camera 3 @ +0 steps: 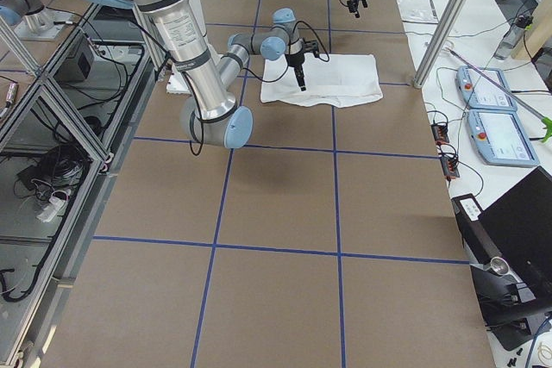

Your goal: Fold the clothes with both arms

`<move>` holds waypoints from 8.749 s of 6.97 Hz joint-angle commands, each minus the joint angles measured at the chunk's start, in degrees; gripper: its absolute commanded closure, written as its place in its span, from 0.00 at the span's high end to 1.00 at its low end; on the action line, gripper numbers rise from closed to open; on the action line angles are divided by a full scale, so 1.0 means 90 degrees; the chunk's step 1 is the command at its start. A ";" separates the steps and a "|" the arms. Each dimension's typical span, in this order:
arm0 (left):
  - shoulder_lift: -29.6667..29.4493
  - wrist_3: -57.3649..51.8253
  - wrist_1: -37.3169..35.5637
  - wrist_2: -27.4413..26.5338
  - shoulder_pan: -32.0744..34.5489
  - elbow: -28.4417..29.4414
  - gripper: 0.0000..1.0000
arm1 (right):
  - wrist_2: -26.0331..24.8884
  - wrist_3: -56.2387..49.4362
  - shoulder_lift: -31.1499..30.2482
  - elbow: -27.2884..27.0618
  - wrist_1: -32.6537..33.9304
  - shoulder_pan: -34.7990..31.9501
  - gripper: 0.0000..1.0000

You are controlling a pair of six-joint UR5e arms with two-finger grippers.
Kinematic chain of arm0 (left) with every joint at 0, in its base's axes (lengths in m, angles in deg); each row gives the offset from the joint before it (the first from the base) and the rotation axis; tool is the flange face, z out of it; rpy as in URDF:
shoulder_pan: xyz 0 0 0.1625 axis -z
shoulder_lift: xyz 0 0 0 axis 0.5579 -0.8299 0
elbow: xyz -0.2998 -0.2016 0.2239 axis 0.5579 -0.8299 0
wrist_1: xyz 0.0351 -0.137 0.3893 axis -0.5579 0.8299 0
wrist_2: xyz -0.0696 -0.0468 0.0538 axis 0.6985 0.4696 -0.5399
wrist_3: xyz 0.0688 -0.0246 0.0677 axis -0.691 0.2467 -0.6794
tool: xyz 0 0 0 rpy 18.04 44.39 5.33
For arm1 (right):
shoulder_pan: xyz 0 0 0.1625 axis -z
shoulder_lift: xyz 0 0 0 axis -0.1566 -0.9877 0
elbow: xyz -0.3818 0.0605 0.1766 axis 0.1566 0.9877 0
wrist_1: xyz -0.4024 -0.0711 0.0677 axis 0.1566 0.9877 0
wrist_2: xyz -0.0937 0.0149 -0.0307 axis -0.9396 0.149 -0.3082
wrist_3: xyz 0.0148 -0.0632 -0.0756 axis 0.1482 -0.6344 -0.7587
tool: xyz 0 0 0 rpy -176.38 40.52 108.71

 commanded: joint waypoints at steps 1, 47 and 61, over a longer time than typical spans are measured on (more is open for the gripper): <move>0.0007 0.0000 0.0000 0.0040 0.0008 0.0003 1.00 | -0.0009 -0.0162 0.0307 0.0939 -0.0585 -0.0171 0.71; 0.1999 0.6133 -0.0068 -0.1464 -0.4337 -0.4050 0.00 | -0.1718 0.6995 -0.1675 -0.1773 -0.0400 0.2134 0.98; 0.1999 0.6123 -0.0059 -0.1444 -0.4337 -0.4079 0.00 | -0.1826 0.7123 -0.1032 -0.1208 -0.0050 0.2056 0.85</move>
